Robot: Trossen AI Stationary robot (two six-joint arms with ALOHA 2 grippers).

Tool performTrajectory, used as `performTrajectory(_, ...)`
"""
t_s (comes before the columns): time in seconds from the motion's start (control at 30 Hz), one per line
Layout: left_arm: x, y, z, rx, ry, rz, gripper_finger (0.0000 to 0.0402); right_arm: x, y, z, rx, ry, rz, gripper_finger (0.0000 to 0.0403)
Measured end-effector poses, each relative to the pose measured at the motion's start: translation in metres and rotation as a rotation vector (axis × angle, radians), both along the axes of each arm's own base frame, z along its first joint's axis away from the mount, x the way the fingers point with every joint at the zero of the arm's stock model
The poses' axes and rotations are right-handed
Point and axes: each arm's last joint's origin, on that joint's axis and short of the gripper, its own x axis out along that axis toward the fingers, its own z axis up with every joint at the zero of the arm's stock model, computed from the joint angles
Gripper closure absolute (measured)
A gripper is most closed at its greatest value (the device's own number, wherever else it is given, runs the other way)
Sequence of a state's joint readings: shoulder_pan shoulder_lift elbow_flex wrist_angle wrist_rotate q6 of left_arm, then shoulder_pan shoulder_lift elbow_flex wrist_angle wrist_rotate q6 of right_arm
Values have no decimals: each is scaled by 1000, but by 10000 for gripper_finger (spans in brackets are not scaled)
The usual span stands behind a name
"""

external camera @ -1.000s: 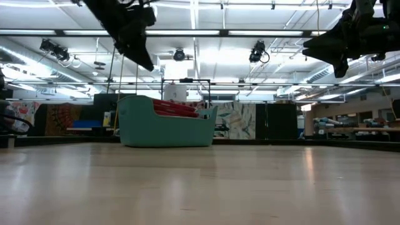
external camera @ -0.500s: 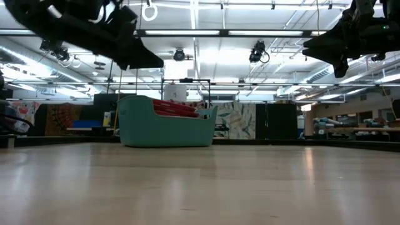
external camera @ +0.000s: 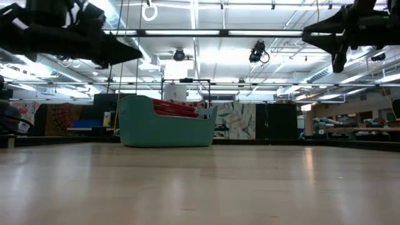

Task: Sort popcorn bags into baskets
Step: Return to Home Position

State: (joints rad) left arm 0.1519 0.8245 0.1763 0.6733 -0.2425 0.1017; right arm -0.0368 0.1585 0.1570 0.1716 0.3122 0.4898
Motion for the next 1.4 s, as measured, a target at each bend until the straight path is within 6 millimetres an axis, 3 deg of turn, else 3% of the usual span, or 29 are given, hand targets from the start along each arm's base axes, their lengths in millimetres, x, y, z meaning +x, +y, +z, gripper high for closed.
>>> performTrajectory(0.2,-22,-4,-12,12,-98,-21,393,0,0,2,34,-37,7,291)
performTrajectory(0.43,-36,-6,-20,-36,-134,-26,395,0,0,2,29,-36,6,291)
performTrajectory(0.53,-38,-6,-21,-43,-114,-28,395,0,1,4,108,-78,52,291)
performTrajectory(1.03,-56,-15,-16,7,-140,-73,399,-18,4,9,-79,-100,105,291)
performTrajectory(1.4,-71,-22,-14,7,-195,-154,400,-16,4,5,-117,-61,98,291)
